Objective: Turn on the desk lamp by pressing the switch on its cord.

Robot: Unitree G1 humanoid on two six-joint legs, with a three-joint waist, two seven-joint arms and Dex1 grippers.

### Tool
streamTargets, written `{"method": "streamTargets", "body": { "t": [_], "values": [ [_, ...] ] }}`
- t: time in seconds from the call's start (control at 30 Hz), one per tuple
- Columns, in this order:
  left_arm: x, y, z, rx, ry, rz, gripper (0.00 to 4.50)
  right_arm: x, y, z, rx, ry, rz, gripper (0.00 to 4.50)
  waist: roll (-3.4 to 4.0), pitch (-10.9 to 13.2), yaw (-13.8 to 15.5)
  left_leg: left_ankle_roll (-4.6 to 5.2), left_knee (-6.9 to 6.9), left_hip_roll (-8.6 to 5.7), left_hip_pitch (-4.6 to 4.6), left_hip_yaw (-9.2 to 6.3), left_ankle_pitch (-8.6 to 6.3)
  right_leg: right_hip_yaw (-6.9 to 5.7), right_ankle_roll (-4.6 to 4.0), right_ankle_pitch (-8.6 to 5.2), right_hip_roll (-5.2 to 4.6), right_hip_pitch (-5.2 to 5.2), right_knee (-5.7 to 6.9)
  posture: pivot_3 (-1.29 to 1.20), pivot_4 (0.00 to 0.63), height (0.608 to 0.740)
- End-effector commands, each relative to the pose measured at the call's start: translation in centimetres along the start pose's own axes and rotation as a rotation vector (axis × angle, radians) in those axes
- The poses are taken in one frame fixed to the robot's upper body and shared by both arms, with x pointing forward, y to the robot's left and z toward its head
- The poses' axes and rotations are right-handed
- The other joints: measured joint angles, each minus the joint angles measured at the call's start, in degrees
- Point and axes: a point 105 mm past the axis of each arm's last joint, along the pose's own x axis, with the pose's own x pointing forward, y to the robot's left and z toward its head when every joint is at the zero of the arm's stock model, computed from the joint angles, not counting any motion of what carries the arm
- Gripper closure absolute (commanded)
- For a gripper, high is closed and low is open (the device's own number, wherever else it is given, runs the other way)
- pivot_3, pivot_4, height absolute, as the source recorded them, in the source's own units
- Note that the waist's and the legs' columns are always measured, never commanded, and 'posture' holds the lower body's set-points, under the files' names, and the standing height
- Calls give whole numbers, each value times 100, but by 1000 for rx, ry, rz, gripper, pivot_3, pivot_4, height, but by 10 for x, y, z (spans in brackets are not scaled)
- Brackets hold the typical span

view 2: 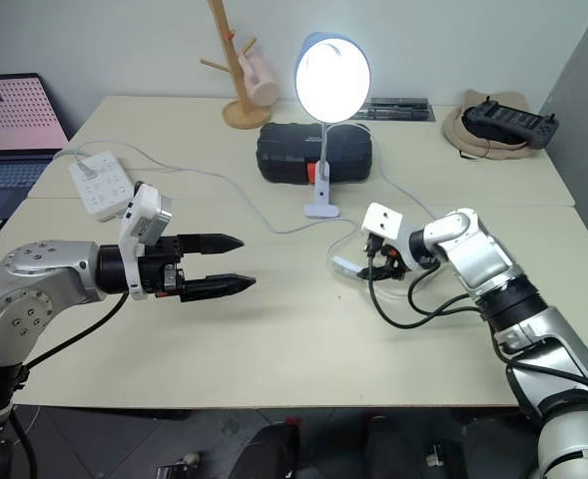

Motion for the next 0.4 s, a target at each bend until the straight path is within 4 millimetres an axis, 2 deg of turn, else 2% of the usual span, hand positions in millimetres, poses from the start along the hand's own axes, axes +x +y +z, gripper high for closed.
{"method": "streamTargets", "body": {
  "t": [0.03, 0.1, 0.13, 0.23, 0.3, 0.4],
  "values": [
    [-2, 6, 3, 48, 31, -23, 0, -39, 23, 26, 75, -161, 57, 636, -1, 0, 11, 0, 1, 0, -7, -7, 0, -8, 0, 0, 0, 0, 0, 0, 150, 740],
    [-3, 6, 2, 53, 43, -47, 0, -53, 33, 32, 118, -221, 69, 113, -1, 1, -1, 1, 1, 0, -13, -16, 0, -14, 0, 0, 1, -3, 1, 0, 150, 740],
    [-3, 7, 1, 57, 50, -51, 0, -58, 35, 32, 129, -236, 60, 5, 0, 1, -17, 1, 1, 0, -14, -18, 0, -13, 0, 0, 1, -4, 2, 0, 150, 740],
    [-6, 19, -4, 79, 89, -31, 0, -77, 37, 19, 152, -282, -48, 5, 0, 1, -15, 2, 3, 0, -13, -17, 0, -11, 0, 0, 2, -3, 4, 0, 150, 740],
    [-8, 26, -1, 96, 103, -24, 0, -90, 38, -2, 152, -246, -122, 5, 0, 1, -7, 2, 4, -1, -12, -8, 0, -17, 0, 0, 4, 1, 4, 0, 150, 740],
    [-10, 34, 1, 118, 111, -21, 0, -96, 42, -14, 181, -226, -158, 5, 0, 1, 8, 3, 6, -4, -15, 6, 0, -14, 1, 0, 3, 0, 4, 0, 150, 740]
  ]
}}
